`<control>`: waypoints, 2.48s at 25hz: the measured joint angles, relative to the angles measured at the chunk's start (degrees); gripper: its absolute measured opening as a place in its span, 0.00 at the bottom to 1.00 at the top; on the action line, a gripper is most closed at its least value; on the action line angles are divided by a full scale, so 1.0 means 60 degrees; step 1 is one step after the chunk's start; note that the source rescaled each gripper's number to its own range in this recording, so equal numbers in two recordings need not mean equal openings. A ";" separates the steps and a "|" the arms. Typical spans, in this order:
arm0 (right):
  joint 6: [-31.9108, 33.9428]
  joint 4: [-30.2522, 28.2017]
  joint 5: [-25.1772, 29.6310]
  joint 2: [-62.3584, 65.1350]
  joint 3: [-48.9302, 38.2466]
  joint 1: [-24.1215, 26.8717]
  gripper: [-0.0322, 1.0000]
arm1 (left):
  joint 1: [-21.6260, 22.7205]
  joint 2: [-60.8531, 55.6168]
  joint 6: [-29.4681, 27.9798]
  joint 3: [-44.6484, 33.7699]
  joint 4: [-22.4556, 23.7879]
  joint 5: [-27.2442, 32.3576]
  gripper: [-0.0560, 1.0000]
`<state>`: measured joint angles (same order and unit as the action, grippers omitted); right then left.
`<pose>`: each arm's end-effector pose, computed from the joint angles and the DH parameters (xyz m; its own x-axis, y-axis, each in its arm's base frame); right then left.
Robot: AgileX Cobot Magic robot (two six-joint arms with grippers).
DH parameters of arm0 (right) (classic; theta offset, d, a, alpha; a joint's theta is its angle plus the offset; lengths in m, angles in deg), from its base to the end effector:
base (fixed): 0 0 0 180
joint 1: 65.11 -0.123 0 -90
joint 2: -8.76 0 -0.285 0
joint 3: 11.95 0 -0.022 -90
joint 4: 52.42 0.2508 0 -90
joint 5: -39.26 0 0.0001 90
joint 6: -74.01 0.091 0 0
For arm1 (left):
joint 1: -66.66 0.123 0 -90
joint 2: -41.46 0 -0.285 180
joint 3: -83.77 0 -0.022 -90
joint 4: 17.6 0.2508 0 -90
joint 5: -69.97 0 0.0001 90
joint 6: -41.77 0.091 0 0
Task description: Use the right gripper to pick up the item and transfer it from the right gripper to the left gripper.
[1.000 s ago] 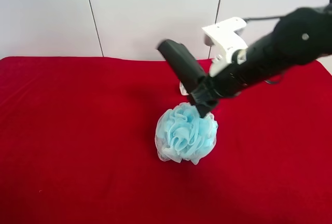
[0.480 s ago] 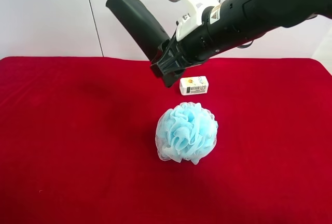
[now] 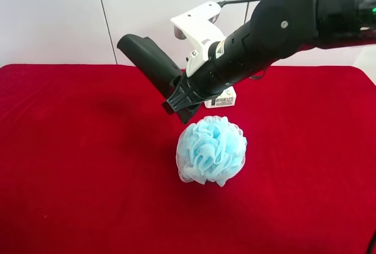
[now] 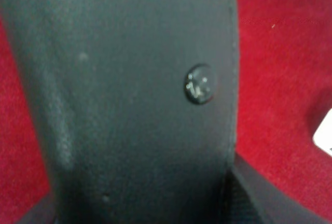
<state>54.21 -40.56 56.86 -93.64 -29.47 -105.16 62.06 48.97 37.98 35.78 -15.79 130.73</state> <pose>0.2652 0.2303 0.2287 -0.4557 -0.5754 -0.6792 -0.7500 0.6592 -0.0552 -0.0066 0.0030 0.2801 -0.4431 -0.0152 -0.8964 0.0331 0.9989 -0.0333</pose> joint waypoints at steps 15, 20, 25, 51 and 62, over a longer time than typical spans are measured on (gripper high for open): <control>-0.5228 0.4611 0.0273 -0.0004 0.0182 0.0000 0.12 | 0.0000 0.0000 0.0000 0.0000 0.0000 0.0000 1.00; -0.7709 0.6362 0.1045 -0.0004 0.0184 0.0000 0.12 | 0.0000 0.0000 0.0000 0.0000 0.0000 0.0000 1.00; -0.9271 0.7739 0.1764 -0.0004 0.0184 0.0000 0.12 | 0.0000 0.0000 0.0000 0.0000 0.0000 0.0000 1.00; -1.0086 0.7440 0.0642 -0.0011 0.0464 0.1082 0.10 | 0.0000 0.0000 0.0000 0.0000 0.0000 0.0000 1.00; -1.0273 0.7215 0.2024 -0.1217 0.3043 0.1295 0.09 | 0.0000 0.0296 0.0548 0.0144 -0.0574 -0.0395 1.00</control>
<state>-7.42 2.73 69.01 -100.94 -11.21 -97.39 62.06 50.74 41.27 36.64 -19.24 128.36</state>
